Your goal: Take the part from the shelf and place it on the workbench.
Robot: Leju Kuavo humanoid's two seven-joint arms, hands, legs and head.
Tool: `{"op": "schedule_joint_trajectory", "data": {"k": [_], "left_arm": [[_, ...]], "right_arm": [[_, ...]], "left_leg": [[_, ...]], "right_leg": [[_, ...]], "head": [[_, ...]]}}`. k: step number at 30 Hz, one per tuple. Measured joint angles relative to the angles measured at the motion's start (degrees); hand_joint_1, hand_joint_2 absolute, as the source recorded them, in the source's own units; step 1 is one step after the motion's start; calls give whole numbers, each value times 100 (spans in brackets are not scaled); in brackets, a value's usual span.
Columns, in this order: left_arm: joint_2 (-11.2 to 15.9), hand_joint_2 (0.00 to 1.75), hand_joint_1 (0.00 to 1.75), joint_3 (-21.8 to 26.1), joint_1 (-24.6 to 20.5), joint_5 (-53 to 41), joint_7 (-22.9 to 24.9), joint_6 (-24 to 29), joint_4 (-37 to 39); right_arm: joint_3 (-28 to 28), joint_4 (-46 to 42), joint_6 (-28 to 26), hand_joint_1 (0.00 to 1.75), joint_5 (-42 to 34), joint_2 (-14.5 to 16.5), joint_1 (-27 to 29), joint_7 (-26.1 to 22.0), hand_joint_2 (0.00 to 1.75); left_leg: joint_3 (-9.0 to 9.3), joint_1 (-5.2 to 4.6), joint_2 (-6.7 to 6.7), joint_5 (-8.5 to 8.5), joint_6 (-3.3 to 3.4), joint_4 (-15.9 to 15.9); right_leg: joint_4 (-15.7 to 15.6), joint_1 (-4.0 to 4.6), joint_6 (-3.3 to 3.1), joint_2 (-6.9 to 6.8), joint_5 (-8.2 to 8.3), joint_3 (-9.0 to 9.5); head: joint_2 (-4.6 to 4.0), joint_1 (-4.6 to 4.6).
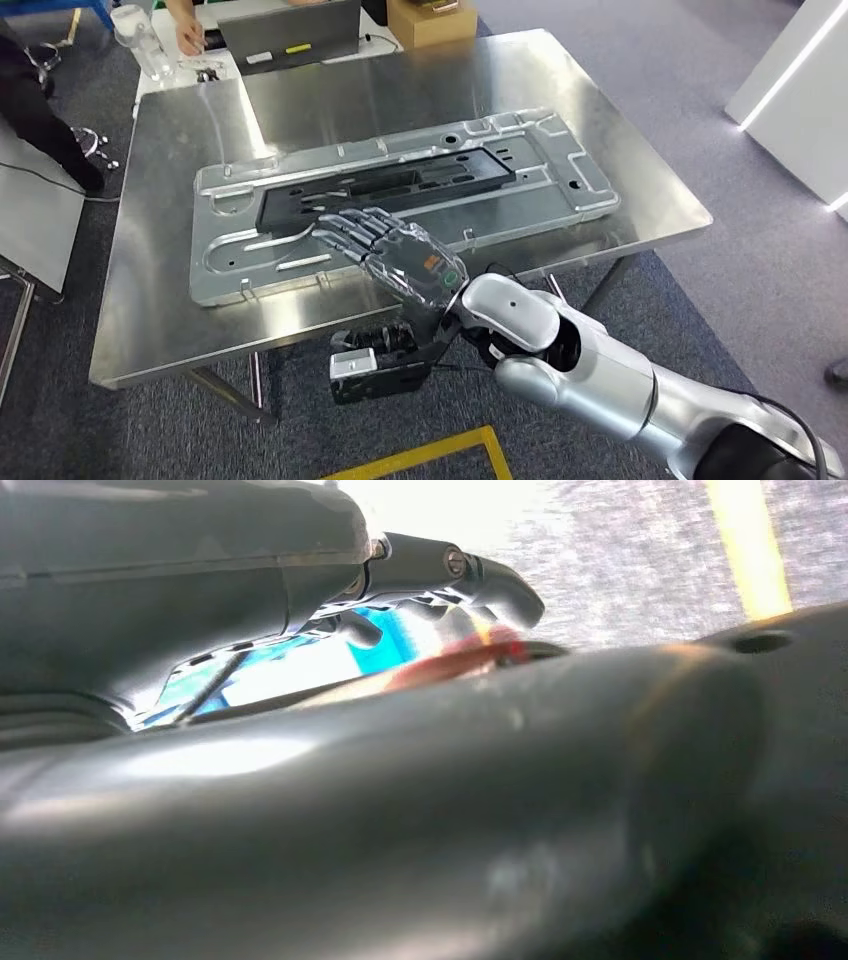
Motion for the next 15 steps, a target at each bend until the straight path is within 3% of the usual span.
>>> {"op": "schedule_joint_trajectory", "data": {"k": [2, 3, 5, 6, 7, 8, 9, 10, 11, 12, 14, 15], "left_arm": [[6, 0, 0, 0, 11, -13, 3, -11, 0], [7, 0, 0, 0, 10, -21, 7, -16, 0], [6, 0, 0, 0, 7, -34, 11, -25, 0], [5, 0, 0, 0, 9, -37, 12, -27, 0], [5, 0, 0, 1, 13, -39, 12, -28, 0], [5, 0, 0, 3, 19, -38, 13, -22, 0], [5, 0, 0, 8, 24, -32, 16, 0, 0], [1, 0, 0, 16, 29, -19, 21, 32, 0], [-7, 0, 0, 28, 33, -4, 28, 70, -1], [-24, 0, 0, 45, 36, 10, 36, 108, -3], [-54, 0, 0, 88, 48, 24, 47, 148, -7], [-64, 0, 0, 107, 54, 26, 52, 160, -8]], "right_arm": [[-7, 2, -68, 0, 27, -26, 114, 11, 0], [-17, 1, -94, 0, 36, -56, 187, 19, 0], [-76, -16, -151, 0, 34, -174, 363, 32, 0], [-123, -33, -187, 0, 23, -245, 462, 34, 0], [-179, -56, -230, 0, 3, -328, 579, 38, 0], [-248, -87, -280, 0, -26, -414, 724, 46, 0], [-339, -128, -337, 0, -68, -502, 910, 61, 0], [-452, -182, -400, 0, -117, -588, 1132, 81, 0], [-585, -247, -471, 0, -165, -672, 1373, 102, 44], [-730, -322, -542, 0, -214, -758, 1620, 123, 87], [-1040, -486, -666, 0, -321, -919, 2141, 174, 175], [-1197, -560, -705, 0, -391, -993, 2435, 215, 175]], "left_leg": [[-65, -14, 16, 59, 146, -8], [-121, -15, 29, 121, 217, -4], [-272, -18, 55, 269, 338, -8], [-357, -34, 58, 339, 376, -5], [-445, -56, 57, 410, 400, 0], [-532, -79, 54, 478, 414, 6], [-621, -106, 48, 540, 422, 11], [-703, -134, 38, 599, 426, 16], [-769, -156, 26, 652, 428, 19], [-820, -177, 15, 697, 426, 26], [-852, -189, 3, 770, 398, 32], [-850, -181, 2, 802, 371, 29]], "right_leg": [[-23, -12, 78, 3, 59, -4], [33, -24, 104, 13, -46, -40], [476, -30, 129, 37, -587, -190], [838, -21, 133, 43, -901, -277], [1213, -10, 133, 48, -1113, -342], [1498, 4, 124, 54, -1184, -356], [1613, 21, 101, 59, -1119, -282], [1530, 45, 61, 63, -981, -109], [1250, 78, 0, 69, -852, 164], [831, 124, -85, 71, -825, 511], [66, 199, -207, 47, -930, 1068], [-146, 229, -240, 33, -990, 1208]], "head": [[0, 4], [0, 5], [0, 6], [0, 6], [0, 6], [0, 6], [0, 5], [0, 5], [0, 4], [0, 3], [0, 2], [0, 3]]}}
